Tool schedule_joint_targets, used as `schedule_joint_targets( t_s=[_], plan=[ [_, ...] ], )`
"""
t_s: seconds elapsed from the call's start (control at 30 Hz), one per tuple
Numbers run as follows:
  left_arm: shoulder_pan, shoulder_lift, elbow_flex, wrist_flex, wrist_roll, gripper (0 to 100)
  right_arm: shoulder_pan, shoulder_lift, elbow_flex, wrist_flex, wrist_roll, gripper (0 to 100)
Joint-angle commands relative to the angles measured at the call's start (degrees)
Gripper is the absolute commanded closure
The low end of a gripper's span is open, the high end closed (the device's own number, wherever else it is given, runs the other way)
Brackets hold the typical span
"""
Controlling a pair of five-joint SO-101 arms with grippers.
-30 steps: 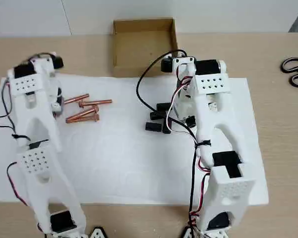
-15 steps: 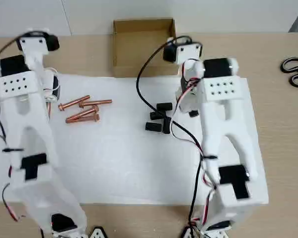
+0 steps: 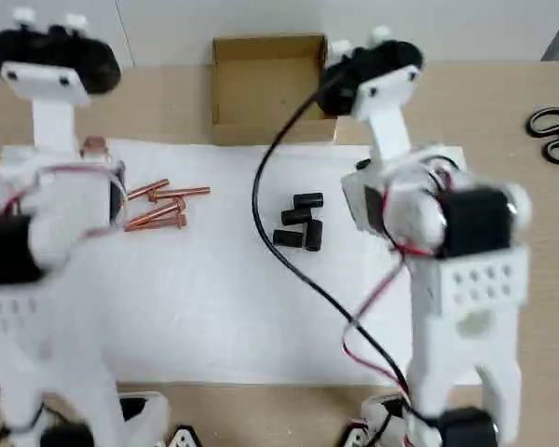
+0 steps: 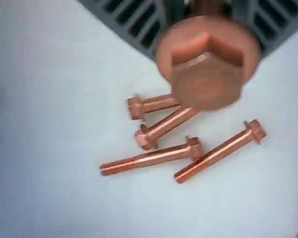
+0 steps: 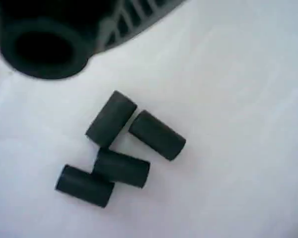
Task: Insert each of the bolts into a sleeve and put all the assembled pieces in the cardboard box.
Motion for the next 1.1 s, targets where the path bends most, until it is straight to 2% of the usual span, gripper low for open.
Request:
schedule_joint_targets(
  t_s=[0.0, 0.1, 0.27, 0.5, 0.6, 0.73, 0.9, 1.07],
  plan=[
    [1.49, -8.44, 4.70, -4.40, 0.62, 99, -0.48, -7.87, 1.58, -0.13, -0.18, 99.5],
    [1.49, -13.54, 11.91, -9.76, 2.20, 99, -0.48, -12.09, 5.01, -0.13, -0.62, 99.5],
    [1.49, -21.36, 25.19, -19.78, 11.69, 99, -0.57, -18.51, 10.73, -2.59, -3.34, 99.5],
    [1.49, -30.42, 39.78, -33.85, 17.93, 99, -1.54, -30.46, 24.26, -15.60, -15.12, 99.5],
    [1.76, -32.44, 46.37, -39.82, 18.02, 99, -3.47, -35.74, 31.47, -20.44, -16.18, 99.5],
    [6.59, -34.90, 53.14, -46.59, 18.02, 99, -5.14, -38.90, 45.71, -30.99, -16.09, 99.5],
    [15.38, -35.60, 55.08, -51.96, 18.11, 99, -5.23, -41.10, 61.54, -47.52, -16.26, 99.5],
    [18.20, -34.73, 54.99, -58.11, 21.80, 99, -10.33, -45.41, 72.79, -56.92, -16.44, 99.5]
  ],
)
